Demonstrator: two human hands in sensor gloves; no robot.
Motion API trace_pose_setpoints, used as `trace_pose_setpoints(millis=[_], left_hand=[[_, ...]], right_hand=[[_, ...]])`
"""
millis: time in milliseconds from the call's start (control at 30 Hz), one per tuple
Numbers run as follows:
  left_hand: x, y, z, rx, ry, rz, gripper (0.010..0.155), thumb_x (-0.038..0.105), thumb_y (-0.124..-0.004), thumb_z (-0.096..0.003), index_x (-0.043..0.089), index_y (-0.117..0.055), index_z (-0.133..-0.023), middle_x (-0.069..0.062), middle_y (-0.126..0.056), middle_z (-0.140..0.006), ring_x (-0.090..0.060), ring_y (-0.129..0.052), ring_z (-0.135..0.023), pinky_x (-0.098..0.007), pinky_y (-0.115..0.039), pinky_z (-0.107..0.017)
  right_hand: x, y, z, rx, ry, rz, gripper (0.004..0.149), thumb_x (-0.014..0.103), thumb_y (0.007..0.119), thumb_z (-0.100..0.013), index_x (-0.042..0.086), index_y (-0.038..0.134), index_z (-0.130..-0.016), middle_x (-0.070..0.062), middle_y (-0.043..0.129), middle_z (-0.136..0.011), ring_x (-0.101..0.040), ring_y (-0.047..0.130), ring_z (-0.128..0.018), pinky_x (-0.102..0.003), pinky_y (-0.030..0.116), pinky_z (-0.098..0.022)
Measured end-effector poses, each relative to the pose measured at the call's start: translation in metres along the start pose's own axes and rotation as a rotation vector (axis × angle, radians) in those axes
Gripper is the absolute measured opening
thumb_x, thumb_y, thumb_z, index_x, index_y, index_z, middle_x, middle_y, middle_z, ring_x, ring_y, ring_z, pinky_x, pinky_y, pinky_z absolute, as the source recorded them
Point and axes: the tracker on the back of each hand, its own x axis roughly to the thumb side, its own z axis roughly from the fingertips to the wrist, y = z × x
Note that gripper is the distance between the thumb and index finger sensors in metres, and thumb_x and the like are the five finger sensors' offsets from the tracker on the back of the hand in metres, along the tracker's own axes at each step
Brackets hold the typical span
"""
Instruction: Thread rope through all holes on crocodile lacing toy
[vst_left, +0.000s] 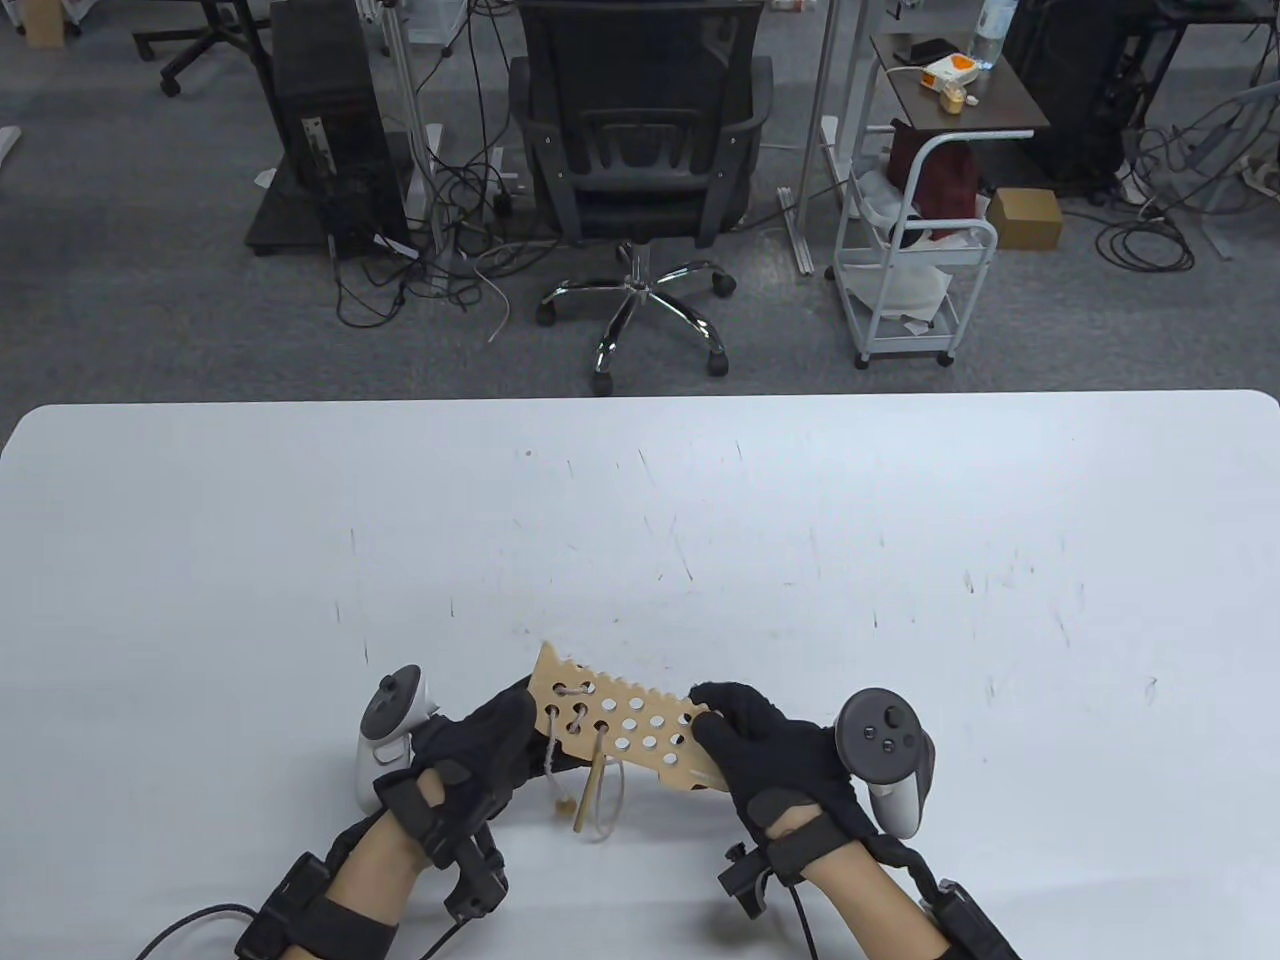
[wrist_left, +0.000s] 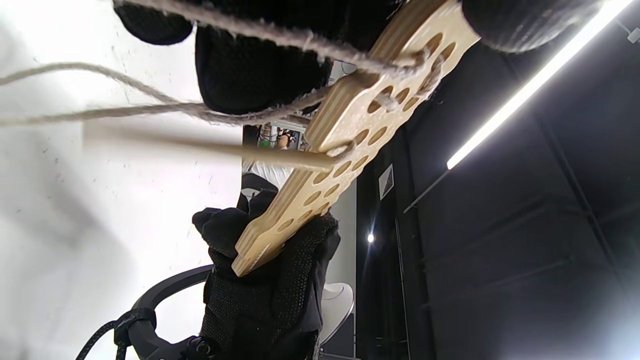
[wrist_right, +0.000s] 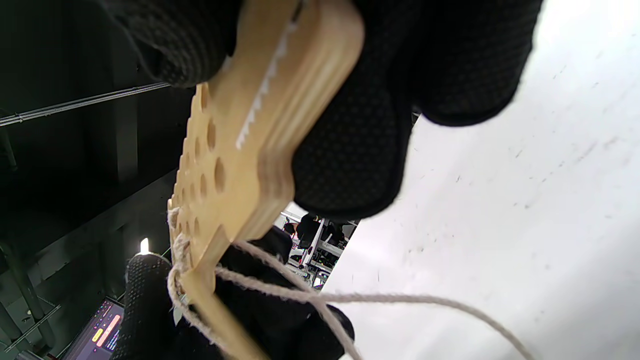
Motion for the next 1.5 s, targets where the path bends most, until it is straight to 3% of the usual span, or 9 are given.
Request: trace_pose_setpoints(millis=[200,333,533,900,1033,1133,1200,1500], left_hand=[[0.001,0.002,0.001,0.016,-0.001,-0.010,0.075,0.068,-0.068,-0.0441,0.032,-0.058,-0.109,-0.003,-0.081,-0.102,-0.031,-0.084,-0.089,-0.055,-0.060,-0.074],[0.004,0.006,0.003,0.064,-0.008,-0.056,0.077,0.069,-0.068,-0.0443,0.033,-0.052,-0.110,-0.004,-0.071,-0.107,-0.033,-0.072,-0.096,-0.056,-0.055,-0.076],[0.018,0.019,0.013,0.225,-0.079,-0.161,0.079,0.069,-0.069,-0.0445,0.033,-0.046,-0.111,-0.004,-0.063,-0.110,-0.034,-0.064,-0.100,-0.056,-0.051,-0.077],[0.041,0.019,0.023,0.360,-0.145,-0.435,0.067,0.067,-0.073,-0.0428,0.031,-0.073,-0.099,0.002,-0.089,-0.083,-0.026,-0.087,-0.074,-0.052,-0.063,-0.072],[0.043,0.013,0.021,0.352,-0.143,-0.507,0.063,0.064,-0.077,-0.0419,0.027,-0.084,-0.092,0.001,-0.096,-0.072,-0.026,-0.093,-0.064,-0.053,-0.066,-0.069],[0.042,0.007,0.017,0.288,-0.132,-0.542,0.057,0.059,-0.079,-0.0430,0.024,-0.091,-0.086,0.000,-0.101,-0.063,-0.026,-0.097,-0.056,-0.053,-0.070,-0.066],[0.040,0.001,0.014,0.223,-0.100,-0.574,0.056,0.058,-0.079,-0.0442,0.024,-0.090,-0.088,0.000,-0.101,-0.064,-0.026,-0.097,-0.057,-0.053,-0.069,-0.066],[0.029,-0.013,0.006,0.156,0.041,-0.778,0.063,0.057,-0.082,-0.0431,0.020,-0.083,-0.094,-0.001,-0.099,-0.068,-0.027,-0.096,-0.060,-0.054,-0.068,-0.067]], right_hand=[[0.000,-0.001,0.000,-0.002,0.005,-0.002,0.045,0.038,0.076,-0.046,0.016,0.076,-0.085,-0.005,0.099,-0.062,-0.023,0.109,-0.039,-0.046,0.084,-0.040],[0.000,-0.002,0.001,-0.011,0.010,-0.005,0.045,0.038,0.076,-0.046,0.015,0.076,-0.085,-0.005,0.099,-0.062,-0.023,0.109,-0.039,-0.046,0.084,-0.040],[-0.003,-0.008,0.000,-0.036,0.028,-0.006,0.045,0.038,0.076,-0.046,0.015,0.076,-0.085,-0.005,0.099,-0.061,-0.023,0.109,-0.039,-0.046,0.084,-0.039],[-0.011,-0.019,-0.003,-0.112,0.078,0.013,0.045,0.039,0.077,-0.047,0.013,0.076,-0.084,-0.005,0.100,-0.061,-0.022,0.112,-0.039,-0.044,0.086,-0.039],[-0.012,-0.019,-0.003,-0.122,0.090,0.007,0.046,0.039,0.077,-0.047,0.012,0.075,-0.085,-0.005,0.100,-0.062,-0.022,0.111,-0.039,-0.044,0.086,-0.039],[-0.012,-0.019,-0.003,-0.124,0.091,0.009,0.046,0.038,0.077,-0.047,0.011,0.074,-0.085,-0.006,0.100,-0.063,-0.022,0.112,-0.040,-0.044,0.086,-0.039],[-0.012,-0.017,-0.003,-0.122,0.089,0.004,0.047,0.038,0.077,-0.047,0.010,0.073,-0.085,-0.006,0.100,-0.063,-0.023,0.112,-0.040,-0.044,0.086,-0.039],[-0.009,-0.009,-0.001,-0.081,0.068,-0.057,0.048,0.036,0.076,-0.047,0.008,0.072,-0.086,-0.007,0.099,-0.064,-0.024,0.111,-0.042,-0.044,0.086,-0.040]])
